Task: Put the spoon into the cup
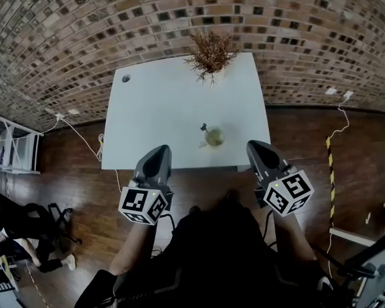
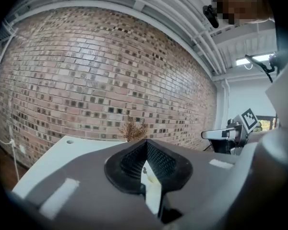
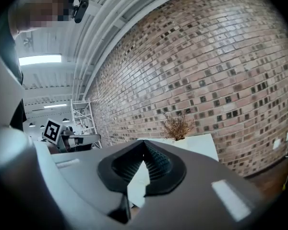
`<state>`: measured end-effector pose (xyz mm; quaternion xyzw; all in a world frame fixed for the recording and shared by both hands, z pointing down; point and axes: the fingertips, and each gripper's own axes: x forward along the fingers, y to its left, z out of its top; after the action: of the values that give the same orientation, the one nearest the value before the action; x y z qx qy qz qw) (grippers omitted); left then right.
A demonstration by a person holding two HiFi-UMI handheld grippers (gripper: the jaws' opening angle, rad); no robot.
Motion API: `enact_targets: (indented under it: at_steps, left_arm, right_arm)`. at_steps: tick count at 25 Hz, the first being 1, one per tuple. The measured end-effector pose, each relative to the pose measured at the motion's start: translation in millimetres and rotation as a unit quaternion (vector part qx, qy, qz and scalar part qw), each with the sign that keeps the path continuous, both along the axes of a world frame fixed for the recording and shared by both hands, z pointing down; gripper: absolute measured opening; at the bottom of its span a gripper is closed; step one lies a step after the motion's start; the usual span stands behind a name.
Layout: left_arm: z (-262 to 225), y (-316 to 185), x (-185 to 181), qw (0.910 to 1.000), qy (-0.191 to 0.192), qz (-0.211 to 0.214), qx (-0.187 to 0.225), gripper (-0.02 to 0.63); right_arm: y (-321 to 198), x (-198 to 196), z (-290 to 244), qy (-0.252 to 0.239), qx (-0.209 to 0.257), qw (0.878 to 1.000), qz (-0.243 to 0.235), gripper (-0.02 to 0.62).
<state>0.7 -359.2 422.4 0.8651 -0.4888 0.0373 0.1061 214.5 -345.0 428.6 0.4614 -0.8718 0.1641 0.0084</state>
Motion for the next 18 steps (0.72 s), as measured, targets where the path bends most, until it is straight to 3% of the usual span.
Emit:
enact_targets:
  at_steps: [6, 13, 18]
  left_arm:
    - [-14.0, 33.8, -24.4, 0.9991, 0.019, 0.037, 0.002, 0.0]
    - [-21.9, 56.1, -42.2, 0.9971, 0.037, 0.066, -0.001, 0.0]
    - [-20.2, 66.6, -48.8, 0.9965, 0.042, 0.073, 0.006, 0.0]
  right_arm:
    - [37.8, -28.7, -11.5, 0.018, 0.01, 1.0, 0.021, 0.006]
    - [74.3, -36.0, -31.4, 0.035, 0.016, 0.997, 0.067, 0.006]
    - [95.1, -39.6, -39.2, 0.032, 0.022, 0.997, 0.066, 0.006]
